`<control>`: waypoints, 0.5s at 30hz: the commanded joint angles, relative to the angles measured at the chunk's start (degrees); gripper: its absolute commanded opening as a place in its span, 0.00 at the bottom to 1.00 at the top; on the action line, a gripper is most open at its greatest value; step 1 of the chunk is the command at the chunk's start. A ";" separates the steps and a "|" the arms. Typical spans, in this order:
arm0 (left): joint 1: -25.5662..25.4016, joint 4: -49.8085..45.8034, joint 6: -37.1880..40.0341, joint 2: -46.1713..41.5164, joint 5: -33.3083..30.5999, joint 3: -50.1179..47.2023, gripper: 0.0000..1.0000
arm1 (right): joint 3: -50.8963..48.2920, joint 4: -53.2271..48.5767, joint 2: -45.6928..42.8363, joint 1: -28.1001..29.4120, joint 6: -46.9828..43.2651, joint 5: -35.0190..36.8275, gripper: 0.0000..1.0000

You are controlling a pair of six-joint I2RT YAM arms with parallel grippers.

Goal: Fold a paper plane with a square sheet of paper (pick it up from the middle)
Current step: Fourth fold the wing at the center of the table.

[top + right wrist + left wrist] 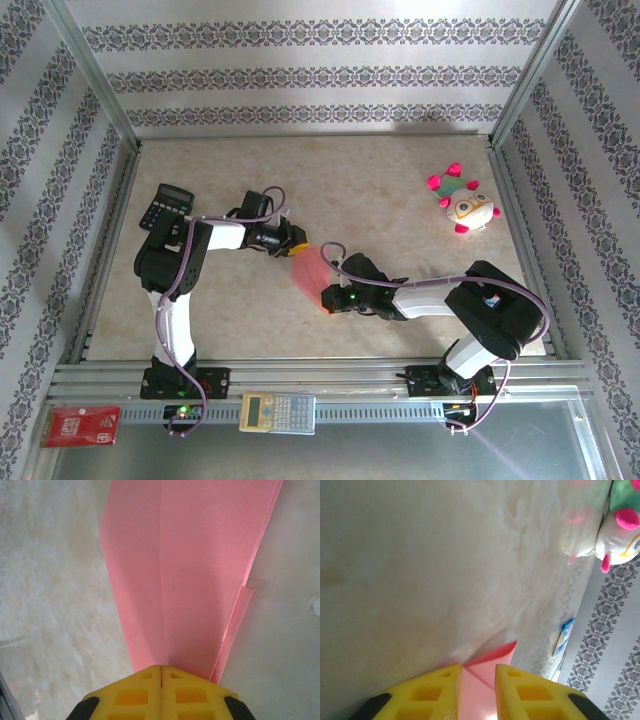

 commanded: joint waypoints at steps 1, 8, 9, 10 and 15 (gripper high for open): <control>4.91 -1.02 3.67 4.26 -11.40 2.31 0.26 | -4.14 -15.62 2.12 0.94 -1.10 0.86 0.00; 6.87 2.80 1.76 -0.20 -10.45 1.02 0.29 | -3.45 -17.11 -1.58 0.81 -4.06 -0.46 0.00; 6.79 3.33 1.63 -2.33 -10.60 -0.18 0.30 | -2.89 -17.44 -2.89 0.67 -5.07 -1.23 0.00; 6.57 4.45 1.13 -4.53 -10.36 -2.02 0.32 | -2.22 -17.94 -4.40 0.42 -6.20 -1.71 0.00; 3.10 8.01 -0.71 -15.75 -10.03 -12.65 0.36 | -0.03 -19.89 -13.02 -2.07 -9.29 -3.44 0.10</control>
